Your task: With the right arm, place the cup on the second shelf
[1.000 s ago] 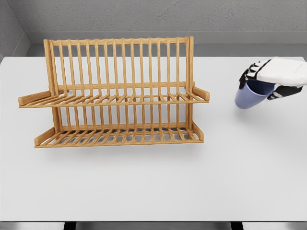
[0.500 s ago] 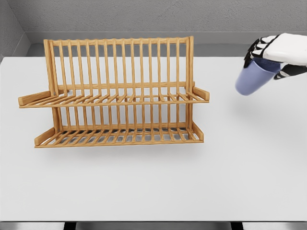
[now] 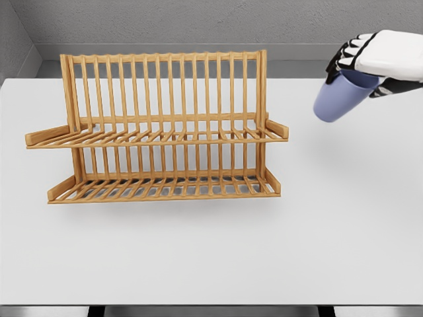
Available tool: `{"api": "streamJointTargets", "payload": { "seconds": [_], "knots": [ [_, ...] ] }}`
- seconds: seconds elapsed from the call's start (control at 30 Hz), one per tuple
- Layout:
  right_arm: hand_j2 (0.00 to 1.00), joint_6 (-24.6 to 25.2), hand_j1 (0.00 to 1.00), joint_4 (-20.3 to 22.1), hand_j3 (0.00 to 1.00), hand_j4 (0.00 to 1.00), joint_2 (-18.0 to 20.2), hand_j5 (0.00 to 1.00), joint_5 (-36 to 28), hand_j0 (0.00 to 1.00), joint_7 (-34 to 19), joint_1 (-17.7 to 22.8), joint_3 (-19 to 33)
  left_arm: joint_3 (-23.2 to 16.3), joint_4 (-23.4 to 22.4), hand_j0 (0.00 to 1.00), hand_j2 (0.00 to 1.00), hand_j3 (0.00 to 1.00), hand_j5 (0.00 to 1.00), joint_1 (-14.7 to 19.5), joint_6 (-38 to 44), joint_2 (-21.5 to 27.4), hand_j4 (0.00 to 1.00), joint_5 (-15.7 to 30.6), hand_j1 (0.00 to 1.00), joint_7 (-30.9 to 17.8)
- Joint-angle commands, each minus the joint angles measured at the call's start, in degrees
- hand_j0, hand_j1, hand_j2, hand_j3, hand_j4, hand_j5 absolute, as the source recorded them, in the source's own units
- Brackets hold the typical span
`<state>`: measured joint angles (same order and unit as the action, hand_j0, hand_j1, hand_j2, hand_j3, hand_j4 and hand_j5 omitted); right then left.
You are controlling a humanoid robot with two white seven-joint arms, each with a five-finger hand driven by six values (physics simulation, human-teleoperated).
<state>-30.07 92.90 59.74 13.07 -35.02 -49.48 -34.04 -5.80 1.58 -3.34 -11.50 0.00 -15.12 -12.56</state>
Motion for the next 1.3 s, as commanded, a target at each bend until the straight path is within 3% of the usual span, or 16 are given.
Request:
{"api": "streamJointTargets", "payload": {
  "seconds": [0.0, 0.17, 0.23, 0.43, 0.83, 1.27],
  "knots": [
    [0.54, 0.2, 0.54, 1.5, 0.54, 0.54, 0.0, 0.54, -0.3, 0.54, 0.0, 0.0, 1.1, 0.0, 0.0, 1.0, 1.0, 1.0, 1.0, 0.0, 0.0, 0.0, 1.0, 0.0, 1.0, 0.0],
    [0.54, 0.1, 0.54, 2.6, 0.54, 0.54, -0.1, 0.54, -0.3, 0.54, 0.0, -0.9, 1.2, 0.0, 0.0, 1.0, 1.0, 1.0, 1.0, 0.0, 0.0, 0.0, 1.0, 0.0, 1.0, 0.0],
    [0.54, 0.2, 0.54, 5.5, 0.54, 0.54, -0.2, 0.54, -0.4, 0.54, 0.0, -1.0, 1.2, 0.0, 0.0, 1.0, 1.0, 1.0, 1.0, 0.0, 0.0, 0.0, 1.0, 0.0, 1.0, 0.0],
    [0.54, 0.2, 0.54, 7.6, 0.54, 0.54, -0.9, 0.54, -0.5, 0.54, 0.0, -2.0, 1.4, 0.0, 0.0, 1.0, 1.0, 1.0, 1.0, 0.0, 0.0, 0.0, 1.0, 0.0, 1.0, 0.0],
    [0.55, 0.3, 0.55, 7.6, 0.55, 0.55, -8.1, 0.55, -0.7, 0.55, 0.0, -4.0, 0.7, 0.0, 0.0, 1.0, 1.0, 1.0, 1.0, 0.0, 0.0, 0.0, 1.0, 0.0, 1.0, 0.0],
    [0.55, -0.3, 0.55, 7.6, 0.55, 0.55, -10.5, 0.55, -0.7, 0.55, 0.0, -3.6, -0.8, 0.0, 0.0, 1.0, 1.0, 1.0, 1.0, 0.0, 0.0, 0.0, 1.0, 0.0, 1.0, 0.0]
  ]
}}
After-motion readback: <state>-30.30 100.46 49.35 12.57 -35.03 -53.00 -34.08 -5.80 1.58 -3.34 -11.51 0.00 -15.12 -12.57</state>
